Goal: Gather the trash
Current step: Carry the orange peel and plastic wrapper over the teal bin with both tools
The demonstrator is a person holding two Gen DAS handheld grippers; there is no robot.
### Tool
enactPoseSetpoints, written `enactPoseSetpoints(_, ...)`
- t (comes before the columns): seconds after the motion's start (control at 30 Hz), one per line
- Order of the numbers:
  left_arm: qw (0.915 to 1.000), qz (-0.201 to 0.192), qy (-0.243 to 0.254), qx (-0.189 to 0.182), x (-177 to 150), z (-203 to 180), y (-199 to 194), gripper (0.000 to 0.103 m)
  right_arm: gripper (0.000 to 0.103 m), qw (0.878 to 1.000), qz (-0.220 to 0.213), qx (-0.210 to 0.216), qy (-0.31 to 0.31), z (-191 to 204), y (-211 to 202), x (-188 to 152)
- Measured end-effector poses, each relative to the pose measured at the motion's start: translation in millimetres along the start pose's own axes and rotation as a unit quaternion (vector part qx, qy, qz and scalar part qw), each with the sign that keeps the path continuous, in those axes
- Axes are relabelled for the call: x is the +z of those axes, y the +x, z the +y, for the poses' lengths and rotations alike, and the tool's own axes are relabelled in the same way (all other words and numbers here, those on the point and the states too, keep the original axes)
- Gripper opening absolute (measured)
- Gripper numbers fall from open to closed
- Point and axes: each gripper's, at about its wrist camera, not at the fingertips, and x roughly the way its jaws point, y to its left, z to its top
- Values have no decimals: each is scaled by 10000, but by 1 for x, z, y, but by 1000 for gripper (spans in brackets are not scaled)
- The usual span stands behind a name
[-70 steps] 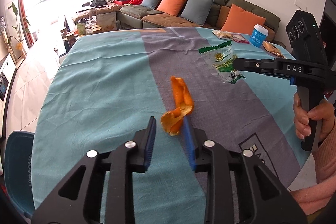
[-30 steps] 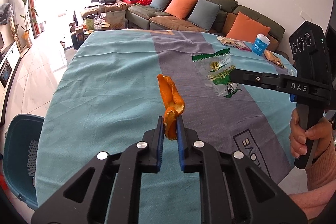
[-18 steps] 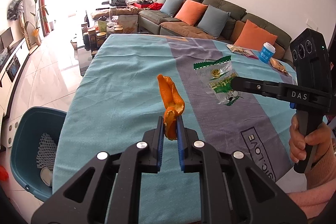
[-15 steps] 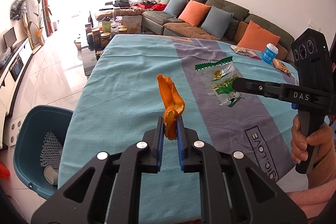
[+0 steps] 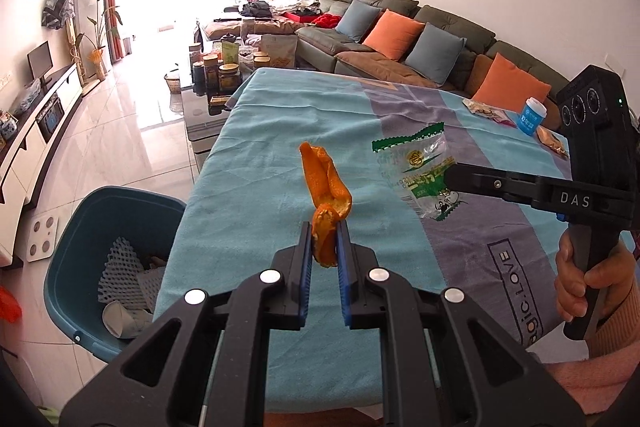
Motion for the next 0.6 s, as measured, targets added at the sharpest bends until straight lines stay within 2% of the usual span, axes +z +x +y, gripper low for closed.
enactPoseSetpoints(0.6,9989,-129,-333,313,-5,36,-19,12,12,9989,266,289,-249,34,36,7)
